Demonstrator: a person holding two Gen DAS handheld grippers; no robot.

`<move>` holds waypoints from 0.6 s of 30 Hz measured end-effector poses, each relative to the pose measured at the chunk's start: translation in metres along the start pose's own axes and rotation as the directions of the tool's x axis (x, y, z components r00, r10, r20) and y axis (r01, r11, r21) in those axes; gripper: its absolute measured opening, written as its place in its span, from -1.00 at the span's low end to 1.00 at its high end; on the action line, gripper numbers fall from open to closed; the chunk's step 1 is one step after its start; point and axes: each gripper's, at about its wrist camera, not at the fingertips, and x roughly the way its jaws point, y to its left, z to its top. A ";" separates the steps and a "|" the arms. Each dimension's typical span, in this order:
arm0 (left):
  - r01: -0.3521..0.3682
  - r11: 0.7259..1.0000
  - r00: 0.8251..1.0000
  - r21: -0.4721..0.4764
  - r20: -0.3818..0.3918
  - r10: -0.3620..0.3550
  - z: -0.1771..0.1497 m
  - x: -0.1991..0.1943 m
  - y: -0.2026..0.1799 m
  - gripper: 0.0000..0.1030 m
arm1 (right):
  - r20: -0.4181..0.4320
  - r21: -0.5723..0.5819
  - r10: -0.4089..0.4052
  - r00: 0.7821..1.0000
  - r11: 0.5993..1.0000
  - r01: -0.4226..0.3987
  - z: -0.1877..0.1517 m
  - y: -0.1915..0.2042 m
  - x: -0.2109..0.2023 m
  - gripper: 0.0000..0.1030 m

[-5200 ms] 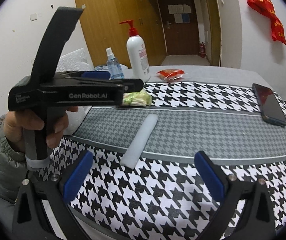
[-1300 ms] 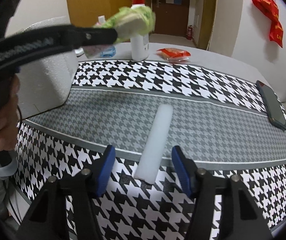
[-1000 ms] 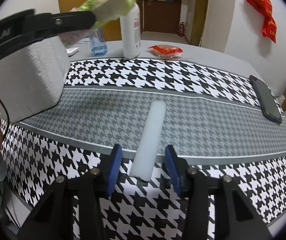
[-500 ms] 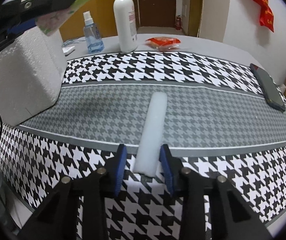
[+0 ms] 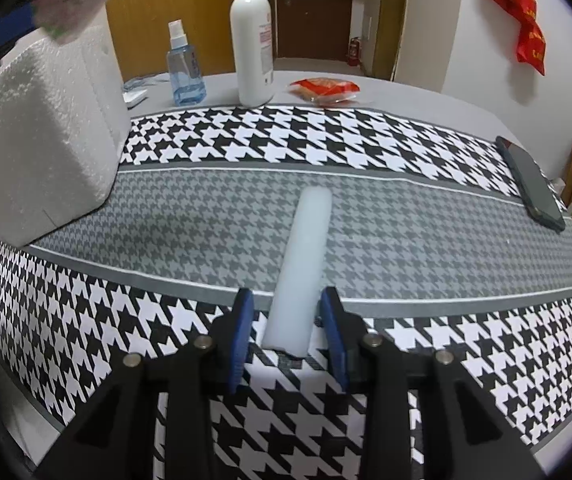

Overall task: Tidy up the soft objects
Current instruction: 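Carry the packet and the foam stick toward the white foam box with both tools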

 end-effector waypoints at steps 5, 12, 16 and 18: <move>-0.023 1.000 1.000 -0.001 0.021 0.023 -0.010 -0.018 0.001 -0.38 | 0.008 0.043 0.023 1.000 0.999 -0.024 0.001 -0.011 -0.003 -0.56; -0.031 1.000 0.999 -0.004 0.032 0.031 -0.017 -0.037 -0.004 -0.38 | 0.036 0.064 0.051 0.998 0.997 -0.054 -0.001 -0.013 -0.011 -0.66; -0.052 0.998 0.998 -0.023 0.042 0.053 -0.018 -0.044 -0.003 -0.38 | 0.062 0.061 0.069 0.996 0.995 -0.073 0.000 -0.011 -0.021 -0.66; -0.054 0.998 0.998 -0.027 0.041 0.055 -0.021 -0.047 -0.003 -0.38 | 0.070 0.057 0.073 0.995 0.995 -0.077 0.001 -0.009 -0.023 -0.66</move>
